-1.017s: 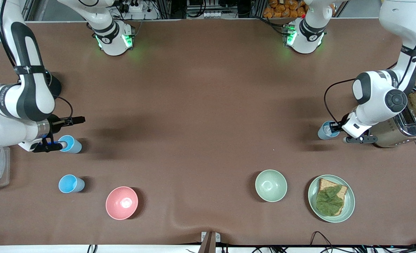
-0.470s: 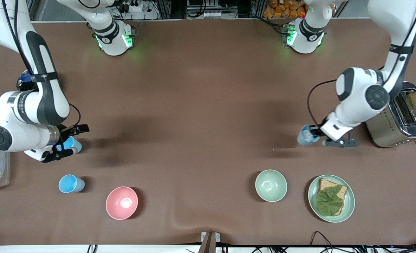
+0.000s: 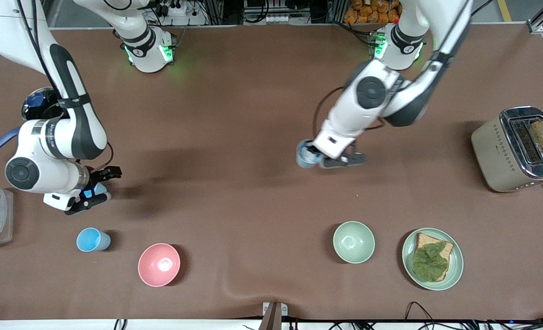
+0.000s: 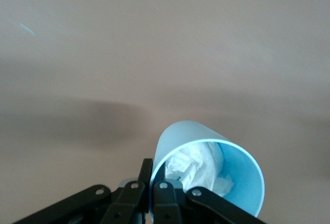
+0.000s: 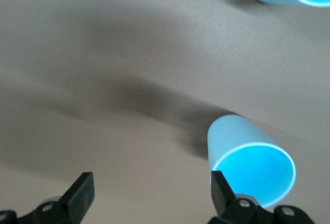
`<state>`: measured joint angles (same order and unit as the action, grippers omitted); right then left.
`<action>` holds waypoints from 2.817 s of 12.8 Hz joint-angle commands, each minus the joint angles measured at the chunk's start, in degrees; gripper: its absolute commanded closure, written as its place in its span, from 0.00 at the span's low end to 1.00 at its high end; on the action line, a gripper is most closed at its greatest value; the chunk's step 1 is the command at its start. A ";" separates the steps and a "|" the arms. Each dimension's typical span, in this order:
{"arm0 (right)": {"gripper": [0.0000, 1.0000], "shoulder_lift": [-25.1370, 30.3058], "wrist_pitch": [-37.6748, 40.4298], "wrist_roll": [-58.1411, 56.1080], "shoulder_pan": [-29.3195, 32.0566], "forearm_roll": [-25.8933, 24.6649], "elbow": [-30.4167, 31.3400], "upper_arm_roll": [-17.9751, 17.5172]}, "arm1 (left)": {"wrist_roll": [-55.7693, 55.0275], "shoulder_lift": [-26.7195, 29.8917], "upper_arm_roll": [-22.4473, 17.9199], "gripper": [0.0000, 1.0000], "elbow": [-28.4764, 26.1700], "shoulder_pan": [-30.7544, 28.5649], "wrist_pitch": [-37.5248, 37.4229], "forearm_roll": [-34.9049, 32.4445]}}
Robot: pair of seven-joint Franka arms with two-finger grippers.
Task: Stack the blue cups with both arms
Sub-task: 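Carry the blue cup with the left gripper to the table middle, then lower the blue cup onto the table and open the left gripper, then carry the right cup toward the placed cup while the left gripper withdraws, then lower the held blue cup into the placed cup with the right gripper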
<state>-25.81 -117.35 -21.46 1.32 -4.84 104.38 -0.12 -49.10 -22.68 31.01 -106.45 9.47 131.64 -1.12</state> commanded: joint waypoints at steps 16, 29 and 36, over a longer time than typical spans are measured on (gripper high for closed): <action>0.52 1.91 -15.44 -13.06 7.20 -2.55 12.07 -0.23 | -17.03 -4.86 -17.03 0.00 21.02 26.24 -13.04 -11.10; 1.00 11.13 2.70 8.20 -11.65 -1.58 8.14 -0.40 | 27.64 15.47 -16.51 0.00 20.66 -8.49 -34.95 -8.56; 1.00 7.29 9.78 44.71 -38.21 10.46 -4.87 -0.23 | 42.05 18.90 -25.03 0.00 17.06 -11.40 -35.22 -3.19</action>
<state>-15.41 -107.89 15.92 -31.58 4.97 103.57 -1.37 -9.70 -5.96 7.45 -86.75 -2.26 96.47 -6.19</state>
